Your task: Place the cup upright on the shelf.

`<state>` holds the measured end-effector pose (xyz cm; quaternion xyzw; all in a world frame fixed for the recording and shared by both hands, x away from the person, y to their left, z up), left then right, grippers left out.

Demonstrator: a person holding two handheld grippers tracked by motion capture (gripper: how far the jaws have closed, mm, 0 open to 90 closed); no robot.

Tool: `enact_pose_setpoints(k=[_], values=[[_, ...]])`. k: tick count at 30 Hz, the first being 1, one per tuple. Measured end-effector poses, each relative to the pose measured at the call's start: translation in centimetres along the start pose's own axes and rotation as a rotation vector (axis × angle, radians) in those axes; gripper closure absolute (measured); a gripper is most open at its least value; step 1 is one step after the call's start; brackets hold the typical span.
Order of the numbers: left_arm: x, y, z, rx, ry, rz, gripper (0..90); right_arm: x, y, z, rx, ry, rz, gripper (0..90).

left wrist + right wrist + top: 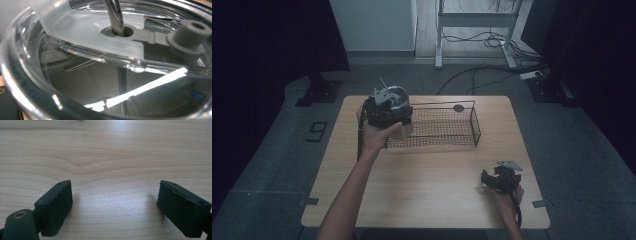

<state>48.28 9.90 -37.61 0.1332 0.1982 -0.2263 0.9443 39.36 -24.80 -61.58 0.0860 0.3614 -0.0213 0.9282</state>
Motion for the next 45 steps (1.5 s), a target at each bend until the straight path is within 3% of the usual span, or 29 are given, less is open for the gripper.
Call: enact_pose_setpoints(k=[22,45], values=[[0.9,1.4,0.6,-0.007,0.014,0.028,4.1,0.0,0.0,0.0,0.001,-0.002,-0.001,12.5],[4.9,2.2,0.9,-0.026,0.041,0.046,4.1,0.0,0.0,0.0,0.001,-0.003,0.000,12.7]])
Point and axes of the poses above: each handheld gripper's, and its own axes: x roughly forward along the jaws, z roughly out of its top, y roughly to its left, the point moved 9 cm from there along x, roughly forward along the jaws, and after that the axes turned 11 degrees about x, right-handed, at the moved point
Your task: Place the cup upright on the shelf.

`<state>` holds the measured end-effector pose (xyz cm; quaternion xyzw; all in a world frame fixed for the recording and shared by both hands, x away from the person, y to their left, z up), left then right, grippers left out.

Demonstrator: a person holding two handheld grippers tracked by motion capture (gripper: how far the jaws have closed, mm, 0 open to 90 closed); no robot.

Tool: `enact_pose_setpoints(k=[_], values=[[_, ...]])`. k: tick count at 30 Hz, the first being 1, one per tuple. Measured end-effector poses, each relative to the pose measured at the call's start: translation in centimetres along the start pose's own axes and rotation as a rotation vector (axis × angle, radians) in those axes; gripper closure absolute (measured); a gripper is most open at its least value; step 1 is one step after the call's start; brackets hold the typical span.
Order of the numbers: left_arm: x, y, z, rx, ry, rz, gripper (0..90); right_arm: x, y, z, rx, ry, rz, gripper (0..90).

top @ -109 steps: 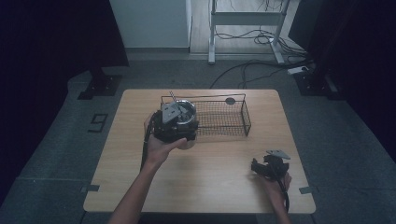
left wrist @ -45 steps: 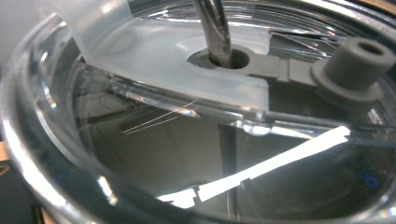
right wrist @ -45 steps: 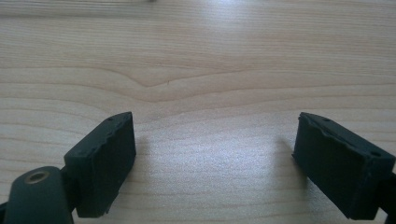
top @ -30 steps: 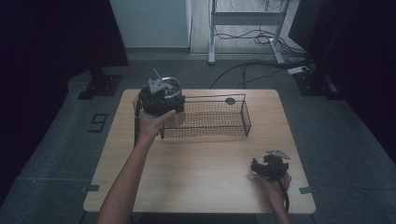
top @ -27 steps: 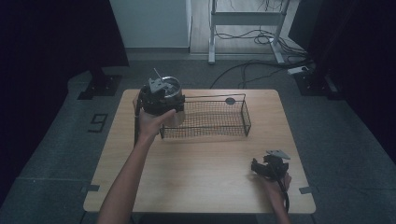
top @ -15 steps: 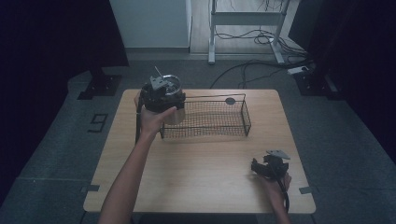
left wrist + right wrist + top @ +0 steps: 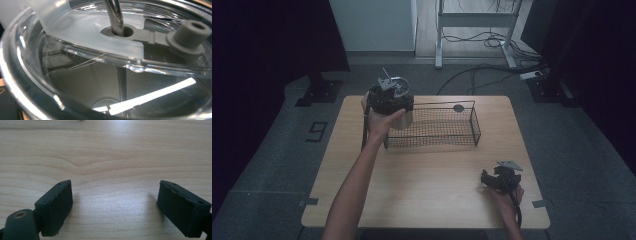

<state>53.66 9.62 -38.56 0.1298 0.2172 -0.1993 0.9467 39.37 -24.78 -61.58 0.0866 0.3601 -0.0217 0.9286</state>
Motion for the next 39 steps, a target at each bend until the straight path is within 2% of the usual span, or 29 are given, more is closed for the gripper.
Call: enact_pose_setpoints(k=[17,30,39], values=[[3.5,-0.5,-1.7,-0.012,0.046,-0.001,4.0,0.0,0.0,0.0,0.001,0.002,0.000,12.8],[6.3,-0.2,-4.3,-0.042,0.102,0.013,4.0,0.0,0.0,0.0,0.001,0.002,0.000,12.8],[7.4,-0.9,-5.0,-0.034,0.117,0.000,4.1,0.0,0.0,0.0,0.000,0.002,0.000,12.8]])
Point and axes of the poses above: each handheld gripper's, and its own axes: x roughly forward along the jaws, z roughly out of its top, y roughly to its left, the point moved 9 cm from there along x, roughly forward along the jaws, and after that the axes turned 11 degrees about x, right-handed, at the moved point
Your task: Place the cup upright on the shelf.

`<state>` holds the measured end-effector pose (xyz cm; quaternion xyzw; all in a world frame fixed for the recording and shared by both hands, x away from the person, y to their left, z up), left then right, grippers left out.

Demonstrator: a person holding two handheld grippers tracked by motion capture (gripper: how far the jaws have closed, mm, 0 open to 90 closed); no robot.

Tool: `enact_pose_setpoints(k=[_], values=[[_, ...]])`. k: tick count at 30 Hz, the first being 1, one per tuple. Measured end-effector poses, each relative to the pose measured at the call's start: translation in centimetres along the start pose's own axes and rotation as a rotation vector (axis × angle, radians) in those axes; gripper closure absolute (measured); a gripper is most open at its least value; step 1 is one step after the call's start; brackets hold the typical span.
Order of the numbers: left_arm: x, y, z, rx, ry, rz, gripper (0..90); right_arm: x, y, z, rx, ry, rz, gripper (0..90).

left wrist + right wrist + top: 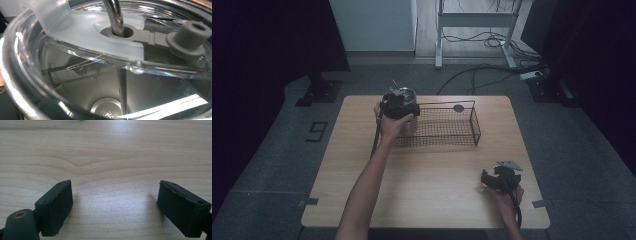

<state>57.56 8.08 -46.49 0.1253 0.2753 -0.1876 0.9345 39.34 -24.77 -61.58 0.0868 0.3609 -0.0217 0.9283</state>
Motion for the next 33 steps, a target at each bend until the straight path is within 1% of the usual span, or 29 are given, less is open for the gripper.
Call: enact_pose_setpoints(k=[2,4,5,11,14,17,20,26,30,33], values=[[0.3,-0.4,-0.2,0.002,0.005,-0.003,4.1,0.0,0.0,0.0,0.000,0.000,0.000,12.8],[0.8,-0.8,-0.5,0.015,0.017,-0.011,4.0,0.0,0.0,0.0,0.000,0.000,0.000,12.8],[0.8,-0.8,-0.5,0.015,0.017,-0.011,4.0,0.0,0.0,0.0,0.000,0.000,0.000,12.8],[2.0,-1.6,-1.2,0.018,0.030,-0.019,4.0,0.0,0.0,0.0,0.000,0.000,0.000,12.8],[2.2,-1.7,-1.3,0.021,0.036,-0.018,4.0,0.0,0.0,0.0,0.000,0.000,0.000,12.8],[2.6,-2.0,-1.6,0.019,0.040,-0.027,4.1,0.0,0.0,0.0,0.000,0.000,0.000,12.8],[3.0,-2.3,-1.9,0.029,0.050,-0.027,4.0,0.0,0.0,0.0,0.000,-0.003,0.002,13.1],[3.2,-2.8,-2.1,0.051,0.052,-0.023,4.0,0.0,0.0,0.0,0.000,-0.003,0.002,13.3],[3.1,-3.0,-2.1,0.054,0.046,-0.030,4.0,0.0,0.0,0.0,0.002,-0.002,0.001,13.2],[3.2,-2.9,-2.4,0.052,0.048,-0.026,4.0,0.0,0.0,0.0,0.000,-0.003,0.002,13.2]])
Point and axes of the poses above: each handheld gripper's, and its own axes: x roughly forward along the jaws, z roughly out of its top, y roughly to its left, the point moved 9 cm from there along x, roughly forward along the jaws, and after that the axes turned 11 degrees about x, right-handed, at the moved point
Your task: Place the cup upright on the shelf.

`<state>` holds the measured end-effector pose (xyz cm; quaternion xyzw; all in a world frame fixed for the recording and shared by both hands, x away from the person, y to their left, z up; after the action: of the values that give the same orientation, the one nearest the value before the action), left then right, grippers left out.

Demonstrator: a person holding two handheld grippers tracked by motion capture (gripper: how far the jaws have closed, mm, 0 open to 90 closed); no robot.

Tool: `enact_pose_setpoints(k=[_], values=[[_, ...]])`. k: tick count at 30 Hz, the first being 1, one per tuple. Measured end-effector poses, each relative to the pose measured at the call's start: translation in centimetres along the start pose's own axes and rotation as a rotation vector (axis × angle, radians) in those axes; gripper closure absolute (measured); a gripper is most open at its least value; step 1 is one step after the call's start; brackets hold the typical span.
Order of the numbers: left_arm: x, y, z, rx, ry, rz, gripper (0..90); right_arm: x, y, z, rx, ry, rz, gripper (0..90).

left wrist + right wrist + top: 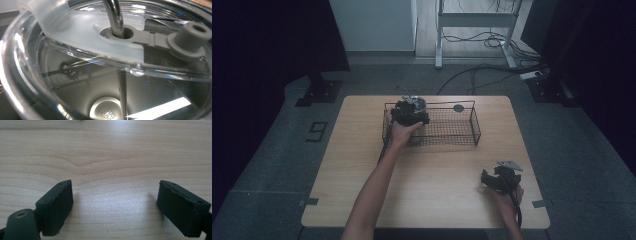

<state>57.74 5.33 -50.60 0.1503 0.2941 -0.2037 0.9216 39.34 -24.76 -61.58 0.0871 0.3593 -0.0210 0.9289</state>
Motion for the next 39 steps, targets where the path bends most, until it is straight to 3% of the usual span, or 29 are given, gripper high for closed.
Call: enact_pose_setpoints(k=[5,8,16,21,27,39], values=[[0.3,0.2,-0.9,-0.011,0.016,0.004,4.0,0.0,0.0,0.0,0.000,0.000,0.000,13.2],[0.3,0.4,-1.1,-0.028,0.001,0.001,3.9,0.0,0.0,0.0,0.000,0.000,0.000,13.2],[0.1,-0.1,-1.5,0.029,-0.006,-0.008,3.5,0.0,0.0,0.0,0.001,0.001,-0.001,13.3],[-0.2,0.0,-1.6,0.019,-0.011,0.002,2.6,0.0,0.0,0.0,0.001,0.001,-0.002,13.3],[-1.3,0.6,-0.7,-0.015,-0.064,-0.005,0.4,0.0,0.0,0.0,0.001,0.001,-0.001,13.2],[-4.0,0.7,-0.1,0.009,-0.109,0.003,0.0,0.0,0.0,0.0,0.001,0.001,-0.002,13.2]])
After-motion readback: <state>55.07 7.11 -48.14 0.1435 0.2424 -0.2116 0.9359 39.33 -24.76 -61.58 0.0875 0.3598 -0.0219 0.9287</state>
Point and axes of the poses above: each handheld gripper's, and its own axes: x roughly forward along the jaws, z roughly out of its top, y roughly to its left, the point moved 9 cm from there along x, roughly forward along the jaws, and after that the axes turned 11 degrees about x, right-handed, at the moved point
